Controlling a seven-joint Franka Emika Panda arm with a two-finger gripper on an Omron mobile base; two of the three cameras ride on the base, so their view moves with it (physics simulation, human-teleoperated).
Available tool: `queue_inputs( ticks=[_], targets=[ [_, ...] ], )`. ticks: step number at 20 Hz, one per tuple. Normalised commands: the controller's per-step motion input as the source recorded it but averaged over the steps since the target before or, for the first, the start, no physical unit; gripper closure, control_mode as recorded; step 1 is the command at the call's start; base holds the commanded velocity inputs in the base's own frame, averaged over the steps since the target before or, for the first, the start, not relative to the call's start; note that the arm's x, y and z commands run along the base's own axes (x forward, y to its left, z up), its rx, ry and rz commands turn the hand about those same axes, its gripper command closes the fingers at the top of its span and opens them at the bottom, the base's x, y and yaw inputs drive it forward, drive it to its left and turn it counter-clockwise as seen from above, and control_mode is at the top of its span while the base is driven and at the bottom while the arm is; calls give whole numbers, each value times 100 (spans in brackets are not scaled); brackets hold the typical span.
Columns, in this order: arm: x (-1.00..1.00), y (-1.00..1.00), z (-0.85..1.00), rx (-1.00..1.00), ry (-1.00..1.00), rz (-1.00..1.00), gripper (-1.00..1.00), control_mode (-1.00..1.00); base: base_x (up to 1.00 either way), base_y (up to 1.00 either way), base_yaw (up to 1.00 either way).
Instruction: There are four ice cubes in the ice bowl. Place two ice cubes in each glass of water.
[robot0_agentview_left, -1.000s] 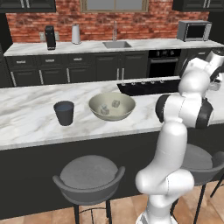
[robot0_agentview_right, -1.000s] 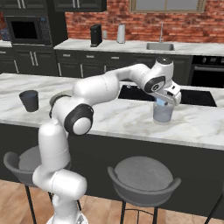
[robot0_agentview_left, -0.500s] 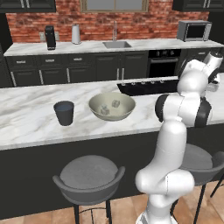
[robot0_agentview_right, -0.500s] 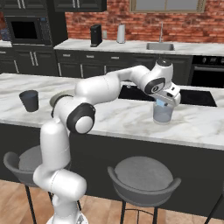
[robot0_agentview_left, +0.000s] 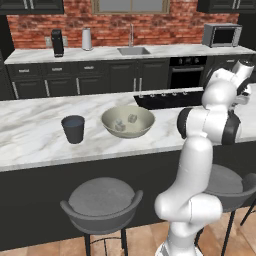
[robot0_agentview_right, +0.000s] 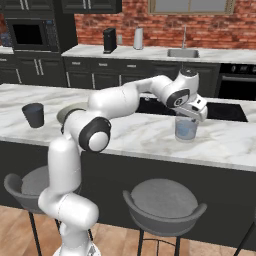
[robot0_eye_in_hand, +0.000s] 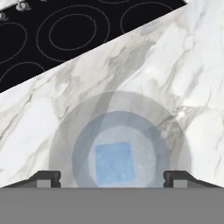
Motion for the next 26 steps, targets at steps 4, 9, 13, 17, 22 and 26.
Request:
queue_inputs(
  ticks=[4, 9, 13, 17, 22, 26],
  targets=[
    [0, -5, 7, 0, 0, 0, -100, -100, 0, 0, 0],
    [-23, 7, 51, 2, -1, 7, -100, -100, 0, 0, 0],
    [-100, 36, 41, 0, -10, 27, -100, -100, 0, 0, 0],
    [-100, 73, 4, -2, -8, 28, -100, -100, 0, 0, 0],
    [-59, 100, 1, -13, -2, 32, -100, -100, 0, 0, 0],
    [-28, 100, 0, -16, 0, 34, -100, -100, 0, 0, 0]
  ],
)
